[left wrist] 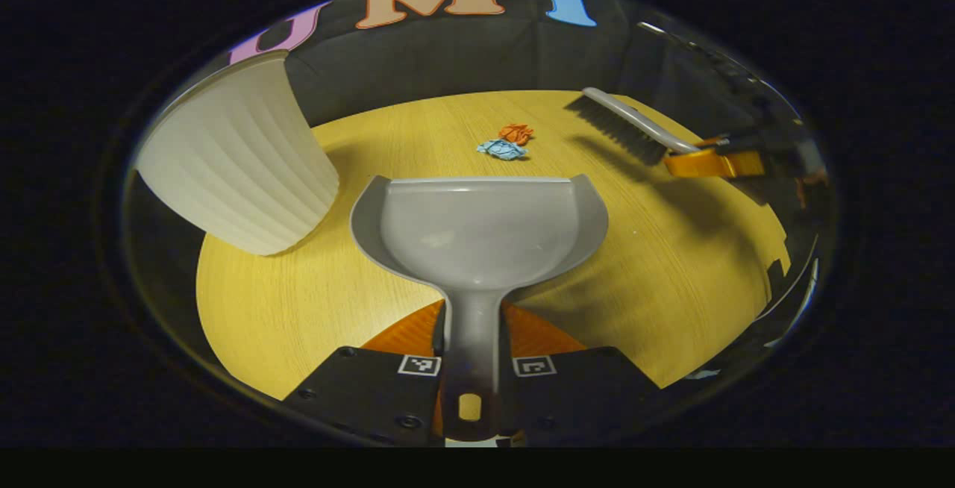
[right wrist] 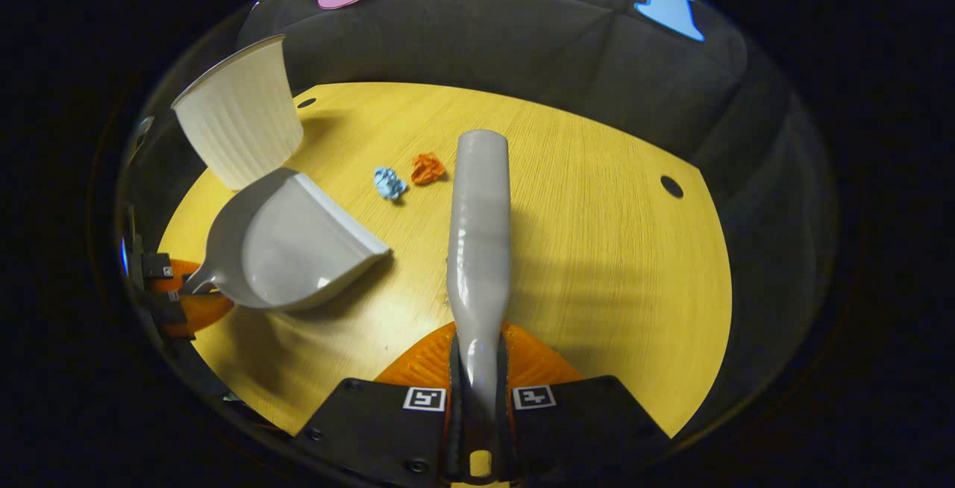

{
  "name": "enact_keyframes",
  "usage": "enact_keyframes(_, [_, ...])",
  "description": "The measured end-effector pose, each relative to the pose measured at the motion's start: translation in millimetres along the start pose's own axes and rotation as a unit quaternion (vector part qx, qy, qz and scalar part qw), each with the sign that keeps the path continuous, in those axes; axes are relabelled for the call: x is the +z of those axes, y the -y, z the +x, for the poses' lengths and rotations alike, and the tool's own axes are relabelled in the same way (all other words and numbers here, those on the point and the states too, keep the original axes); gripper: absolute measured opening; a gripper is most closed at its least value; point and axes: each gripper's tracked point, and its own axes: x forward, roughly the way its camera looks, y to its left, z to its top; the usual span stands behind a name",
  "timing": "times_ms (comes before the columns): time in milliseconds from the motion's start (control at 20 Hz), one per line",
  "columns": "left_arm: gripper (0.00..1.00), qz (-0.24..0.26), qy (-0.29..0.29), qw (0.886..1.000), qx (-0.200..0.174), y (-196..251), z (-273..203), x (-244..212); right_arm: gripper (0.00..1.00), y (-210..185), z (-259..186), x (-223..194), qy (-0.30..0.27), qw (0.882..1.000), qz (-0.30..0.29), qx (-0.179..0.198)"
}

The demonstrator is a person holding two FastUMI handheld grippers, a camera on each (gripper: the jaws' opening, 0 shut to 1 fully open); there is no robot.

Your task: Pick up the small broom and dustpan from the desktop, sweep the trash into the dustpan with the broom, and then empty the trash into the garbage bin.

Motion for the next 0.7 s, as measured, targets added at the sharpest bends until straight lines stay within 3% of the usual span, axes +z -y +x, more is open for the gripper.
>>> enact_keyframes(250, [0.20,0.011,-0.010,1.000,-0.019,-3.3,9.1,-0.1,0.18,-3.8,55.6,66.6,-0.029,0.995,-0.090,-0.023])
enact_keyframes(450, [0.22,0.015,-0.018,0.999,-0.030,-8.9,13.9,-4.3,0.18,-3.6,61.2,83.6,-0.067,0.980,-0.187,-0.031])
enact_keyframes(600, [0.22,0.024,-0.020,0.999,-0.035,-11.1,15.5,-3.3,0.18,-11.8,53.9,91.0,-0.075,0.957,-0.280,-0.014])
enact_keyframes(700, [0.22,0.028,-0.019,0.999,-0.039,-12.5,17.6,-3.9,0.18,-22.1,49.0,100.6,-0.069,0.928,-0.366,0.023])
